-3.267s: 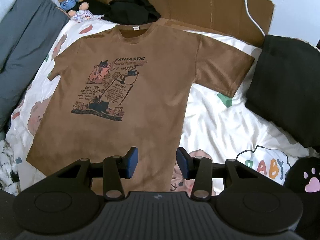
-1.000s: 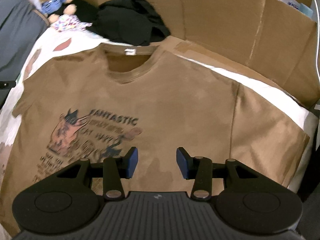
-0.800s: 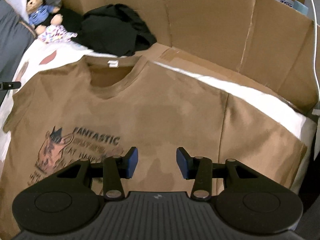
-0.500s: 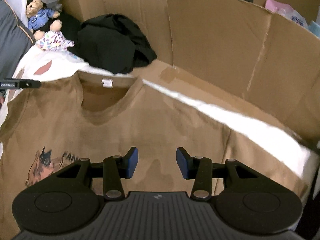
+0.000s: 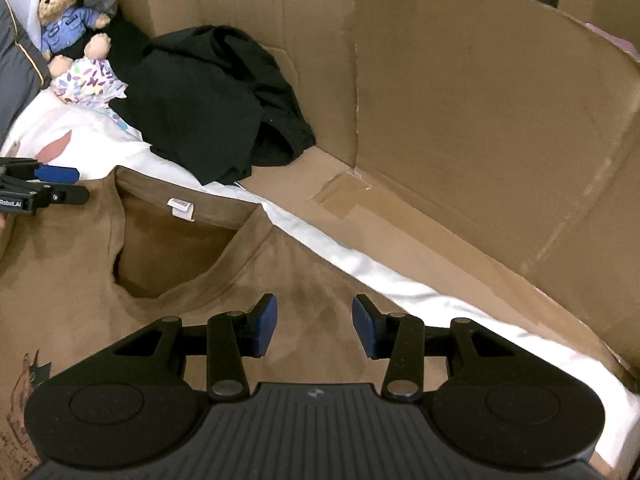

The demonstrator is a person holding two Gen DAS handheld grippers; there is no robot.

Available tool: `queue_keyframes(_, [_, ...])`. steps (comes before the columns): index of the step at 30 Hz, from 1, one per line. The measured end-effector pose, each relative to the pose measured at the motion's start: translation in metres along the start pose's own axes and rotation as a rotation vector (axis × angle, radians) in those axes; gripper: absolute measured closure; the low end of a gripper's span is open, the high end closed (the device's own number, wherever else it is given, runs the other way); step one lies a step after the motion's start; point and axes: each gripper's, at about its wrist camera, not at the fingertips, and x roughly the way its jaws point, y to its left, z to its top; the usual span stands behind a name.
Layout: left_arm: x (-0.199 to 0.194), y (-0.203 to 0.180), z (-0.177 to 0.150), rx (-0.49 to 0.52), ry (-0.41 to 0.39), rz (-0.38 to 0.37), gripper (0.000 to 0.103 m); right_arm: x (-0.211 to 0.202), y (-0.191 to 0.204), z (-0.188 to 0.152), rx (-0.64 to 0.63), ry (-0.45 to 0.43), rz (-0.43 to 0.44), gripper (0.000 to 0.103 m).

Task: Fold clothes
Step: 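Grasp the collar edge of the T-shirt with both grippers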

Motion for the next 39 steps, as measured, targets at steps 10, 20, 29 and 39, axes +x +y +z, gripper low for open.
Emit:
queue_keyframes(10, [0.021, -0.002, 0.005, 0.091, 0.03, -0.024, 0.036, 0.029, 0.007, 0.017, -0.076, 0.017, 0.029, 0.056])
queue_keyframes(20, [0.029, 0.006, 0.004, 0.079, 0.05, -0.081, 0.087, 0.055, 0.014, 0.032, -0.146, 0.032, 0.064, 0.057])
queue_keyframes(29, [0.032, 0.014, 0.011, 0.055, 0.024, -0.058, 0.094, 0.062, 0.007, 0.033, -0.08, 0.012, 0.112, 0.095])
queue_keyframes(39, [0.053, 0.018, 0.012, 0.055, 0.067, -0.04, 0.093, 0.074, -0.002, 0.038, 0.013, 0.032, 0.079, 0.096])
